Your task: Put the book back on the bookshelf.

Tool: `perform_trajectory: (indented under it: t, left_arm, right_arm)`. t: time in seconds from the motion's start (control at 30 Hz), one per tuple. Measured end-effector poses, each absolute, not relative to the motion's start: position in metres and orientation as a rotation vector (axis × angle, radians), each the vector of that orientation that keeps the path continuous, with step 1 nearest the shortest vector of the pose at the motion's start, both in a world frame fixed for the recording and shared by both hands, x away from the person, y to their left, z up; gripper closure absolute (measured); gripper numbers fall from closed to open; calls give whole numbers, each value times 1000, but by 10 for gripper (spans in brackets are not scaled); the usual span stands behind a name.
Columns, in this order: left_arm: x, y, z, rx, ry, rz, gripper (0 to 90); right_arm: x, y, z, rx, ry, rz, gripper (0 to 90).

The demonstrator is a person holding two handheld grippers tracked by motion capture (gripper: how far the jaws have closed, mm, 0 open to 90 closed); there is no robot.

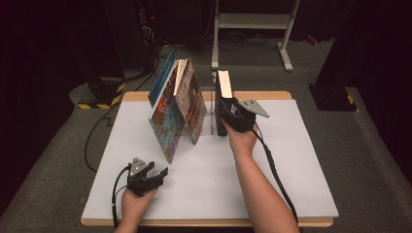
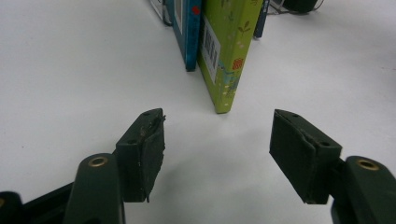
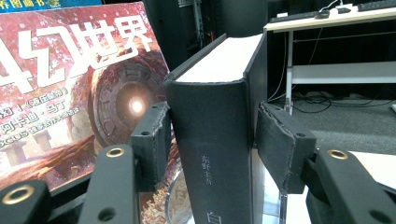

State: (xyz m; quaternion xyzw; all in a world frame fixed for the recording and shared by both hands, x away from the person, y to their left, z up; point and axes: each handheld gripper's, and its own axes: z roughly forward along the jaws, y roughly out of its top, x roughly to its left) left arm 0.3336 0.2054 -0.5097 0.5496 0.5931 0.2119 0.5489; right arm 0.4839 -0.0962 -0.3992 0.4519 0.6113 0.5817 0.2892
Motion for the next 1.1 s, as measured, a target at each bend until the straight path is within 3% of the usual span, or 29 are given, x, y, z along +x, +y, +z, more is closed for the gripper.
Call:
perform_trajectory:
  t: [0.63, 1.1]
  left_arm:
    - [334, 204, -510, 1312, 1403, 505, 351]
    - [333, 204, -510, 1311, 1393, 508, 325]
  right_arm:
    - [479, -101, -392, 1152, 1724, 1535, 279]
    - [464, -99, -395, 1093, 1802, 1462, 230]
